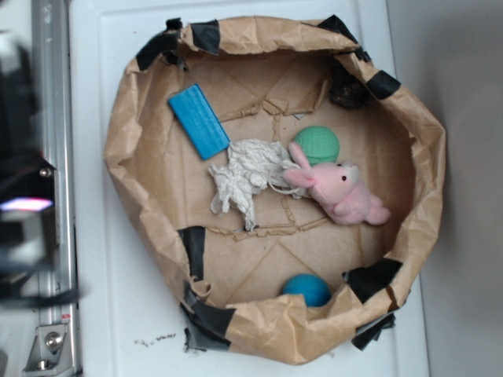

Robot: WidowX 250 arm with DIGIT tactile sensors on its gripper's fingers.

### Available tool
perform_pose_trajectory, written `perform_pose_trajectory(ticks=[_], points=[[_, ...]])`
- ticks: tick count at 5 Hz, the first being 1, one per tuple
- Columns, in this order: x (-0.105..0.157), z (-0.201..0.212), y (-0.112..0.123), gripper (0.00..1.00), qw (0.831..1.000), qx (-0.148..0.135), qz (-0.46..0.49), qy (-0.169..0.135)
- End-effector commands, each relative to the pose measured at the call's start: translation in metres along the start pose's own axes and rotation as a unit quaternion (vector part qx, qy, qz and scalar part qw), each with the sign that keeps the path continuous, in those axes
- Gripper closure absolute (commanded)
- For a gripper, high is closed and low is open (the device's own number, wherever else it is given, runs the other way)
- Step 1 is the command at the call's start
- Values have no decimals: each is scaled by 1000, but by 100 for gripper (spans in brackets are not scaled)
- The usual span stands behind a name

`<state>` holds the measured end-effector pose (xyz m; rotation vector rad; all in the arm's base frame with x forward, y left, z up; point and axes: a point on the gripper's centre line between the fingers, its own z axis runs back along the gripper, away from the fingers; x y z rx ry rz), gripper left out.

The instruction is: Grab the blue block.

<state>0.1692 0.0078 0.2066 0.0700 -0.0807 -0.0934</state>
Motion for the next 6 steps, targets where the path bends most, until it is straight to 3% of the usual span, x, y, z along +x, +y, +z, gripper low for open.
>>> perform_pose_trajectory(ticks=[1, 2, 3, 4, 6], points=[[58, -82, 22, 0, 980, -72, -181, 44], [58, -114, 12, 0, 964, -86, -244, 66], [54, -132, 2, 0, 955, -80, -277, 68], [40, -148, -2, 0, 944, -45, -323, 57], [22, -162, 34, 0, 943, -39, -327, 43]])
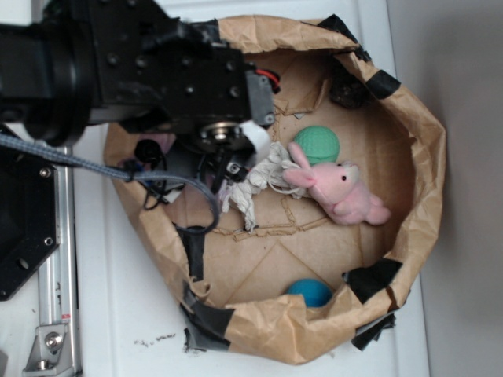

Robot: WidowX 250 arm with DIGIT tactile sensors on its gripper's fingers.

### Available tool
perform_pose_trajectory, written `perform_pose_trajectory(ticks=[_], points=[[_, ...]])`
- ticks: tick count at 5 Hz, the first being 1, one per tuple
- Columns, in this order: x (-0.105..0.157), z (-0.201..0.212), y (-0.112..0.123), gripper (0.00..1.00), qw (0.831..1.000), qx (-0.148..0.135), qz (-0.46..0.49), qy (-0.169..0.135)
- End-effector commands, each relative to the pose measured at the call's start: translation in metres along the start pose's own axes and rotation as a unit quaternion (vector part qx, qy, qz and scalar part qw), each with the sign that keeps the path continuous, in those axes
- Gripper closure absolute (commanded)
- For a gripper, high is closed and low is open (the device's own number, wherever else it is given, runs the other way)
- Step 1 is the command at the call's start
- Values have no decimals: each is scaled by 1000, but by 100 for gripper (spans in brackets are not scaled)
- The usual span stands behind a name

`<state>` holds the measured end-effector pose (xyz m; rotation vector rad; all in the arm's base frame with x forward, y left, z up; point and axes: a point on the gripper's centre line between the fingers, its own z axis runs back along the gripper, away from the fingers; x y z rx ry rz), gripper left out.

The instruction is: Grab the blue block.

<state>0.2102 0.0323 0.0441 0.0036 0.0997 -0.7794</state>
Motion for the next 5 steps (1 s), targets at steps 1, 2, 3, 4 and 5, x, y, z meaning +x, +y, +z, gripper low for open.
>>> perform_pose_trajectory(ticks=[1, 2, 3, 4, 5], points=[[-12, -1, 9, 0, 1000, 18, 3, -24], [-12, -13, 11, 0, 1000, 23, 1, -19], [-15, -26, 26, 0, 999, 39, 25, -20], [-9, -31, 25, 0, 999, 32, 13, -22], [-7, -37, 19, 100, 999, 33, 26, -24]])
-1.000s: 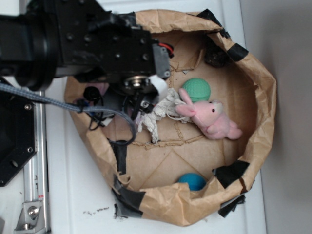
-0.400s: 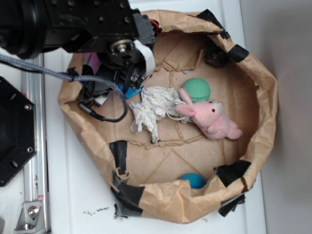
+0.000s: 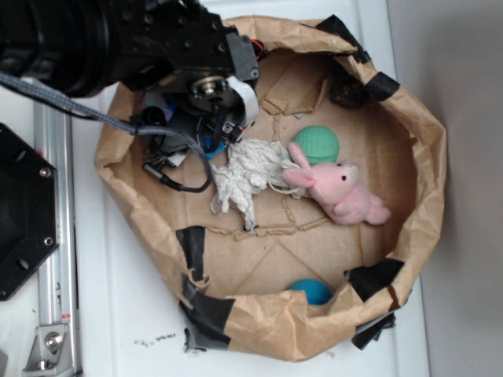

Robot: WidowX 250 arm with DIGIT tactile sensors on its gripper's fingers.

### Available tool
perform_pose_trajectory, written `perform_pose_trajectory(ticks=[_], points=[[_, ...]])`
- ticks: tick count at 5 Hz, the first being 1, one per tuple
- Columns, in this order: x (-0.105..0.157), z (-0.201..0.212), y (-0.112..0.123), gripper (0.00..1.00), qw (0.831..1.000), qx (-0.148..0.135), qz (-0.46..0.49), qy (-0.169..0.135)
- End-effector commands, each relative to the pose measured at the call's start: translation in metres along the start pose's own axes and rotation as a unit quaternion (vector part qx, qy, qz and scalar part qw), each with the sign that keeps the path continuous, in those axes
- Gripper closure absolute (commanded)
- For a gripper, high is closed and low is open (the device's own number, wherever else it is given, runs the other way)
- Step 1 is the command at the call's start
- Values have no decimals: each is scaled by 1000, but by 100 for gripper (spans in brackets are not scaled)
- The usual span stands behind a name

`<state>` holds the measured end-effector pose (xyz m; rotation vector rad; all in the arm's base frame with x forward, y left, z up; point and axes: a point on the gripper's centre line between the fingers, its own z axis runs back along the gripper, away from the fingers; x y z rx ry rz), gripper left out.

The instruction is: Grab the blue block.

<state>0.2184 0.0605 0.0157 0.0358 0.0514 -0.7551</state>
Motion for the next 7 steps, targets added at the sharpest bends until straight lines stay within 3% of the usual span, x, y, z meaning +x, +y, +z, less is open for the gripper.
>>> perform_pose_trajectory(ticks=[1, 2, 3, 4, 5, 6, 7], points=[[4, -6, -10, 100, 999, -4, 15, -29], [3, 0, -9, 100, 999, -11, 26, -46], [8, 17, 1, 100, 993, 12, 104, -57], [24, 69, 5, 100, 974, 62, 184, -117], [36, 123, -1, 100, 951, 34, 261, -164], [67, 174, -9, 100, 926, 18, 349, -142], [77, 170, -15, 100, 916, 1, 382, -126]])
